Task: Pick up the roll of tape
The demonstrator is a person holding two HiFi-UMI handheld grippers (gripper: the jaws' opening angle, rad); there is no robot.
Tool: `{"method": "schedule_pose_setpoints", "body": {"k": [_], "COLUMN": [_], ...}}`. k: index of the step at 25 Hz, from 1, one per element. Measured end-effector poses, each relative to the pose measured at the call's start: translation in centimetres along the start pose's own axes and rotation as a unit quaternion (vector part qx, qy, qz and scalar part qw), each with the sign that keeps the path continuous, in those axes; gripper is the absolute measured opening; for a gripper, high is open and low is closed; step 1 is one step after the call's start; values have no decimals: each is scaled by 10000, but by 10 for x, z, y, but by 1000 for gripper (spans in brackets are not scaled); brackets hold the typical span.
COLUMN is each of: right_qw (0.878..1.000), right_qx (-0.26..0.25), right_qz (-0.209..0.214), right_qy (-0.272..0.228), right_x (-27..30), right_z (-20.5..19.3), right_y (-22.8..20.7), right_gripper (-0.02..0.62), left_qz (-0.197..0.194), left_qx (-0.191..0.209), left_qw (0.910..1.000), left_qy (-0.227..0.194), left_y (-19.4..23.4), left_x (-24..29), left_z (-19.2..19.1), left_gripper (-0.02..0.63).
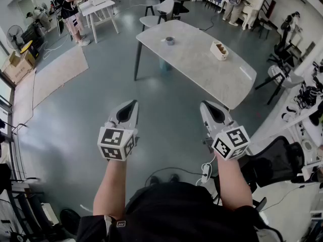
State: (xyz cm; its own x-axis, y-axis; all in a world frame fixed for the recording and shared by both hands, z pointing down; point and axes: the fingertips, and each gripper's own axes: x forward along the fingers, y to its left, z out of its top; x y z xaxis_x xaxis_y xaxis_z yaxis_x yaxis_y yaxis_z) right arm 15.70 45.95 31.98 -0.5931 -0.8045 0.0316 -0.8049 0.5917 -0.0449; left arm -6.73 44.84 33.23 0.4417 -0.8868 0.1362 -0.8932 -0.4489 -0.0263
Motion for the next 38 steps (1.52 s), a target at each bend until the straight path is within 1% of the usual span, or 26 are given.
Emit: {"method": "schedule_pose_setpoints", "body": {"k": [4,13,16,19,21,25,27,29,32,36,38], "right_qw": [10000,10000,10000,9996,9995,9995,9993,9992,9993,9992,9992], "right_qx": [-13,-3,8,-38,-68,117,260,325,332,355,361], "right_qz": [37,25,37,178,211,214,203,180,159,159,127], "right_qy": [-2,65,-38,-230,-219,-185,-181,-142,-103,-106,-91], "right_x": [1,2,-1,-7,-9,-15,-20,-26,-32,-44,-49], "right_z": [2,-4,-1,7,8,5,3,0,-2,0,-1], "right_y": [-2,-8,-12,-16,-18,-31,-40,-49,-58,-69,-74], "right_gripper": [0,0,0,1,2,3,62,104,124,188,202], "left_qz": [46,-46,-56,-61,-59,-56,-58,-56,-49,-33,-37], "left_qx": [-39,-17,-28,-22,-17,-26,-23,-15,-3,1,19], "left_qw": [10000,10000,10000,10000,10000,9999,9999,9999,9999,9999,9999], "left_qy": [6,54,54,58,67,88,97,100,107,111,116], "left_y": [3,-3,-5,-12,-16,-28,-38,-47,-57,-73,-79], "left_x": [1,8,10,13,14,20,24,27,29,31,32], "left_z": [0,-3,-3,-3,-2,-2,-2,-1,-1,2,3], "left_gripper": [9,9,9,9,9,9,9,9,9,9,9]}}
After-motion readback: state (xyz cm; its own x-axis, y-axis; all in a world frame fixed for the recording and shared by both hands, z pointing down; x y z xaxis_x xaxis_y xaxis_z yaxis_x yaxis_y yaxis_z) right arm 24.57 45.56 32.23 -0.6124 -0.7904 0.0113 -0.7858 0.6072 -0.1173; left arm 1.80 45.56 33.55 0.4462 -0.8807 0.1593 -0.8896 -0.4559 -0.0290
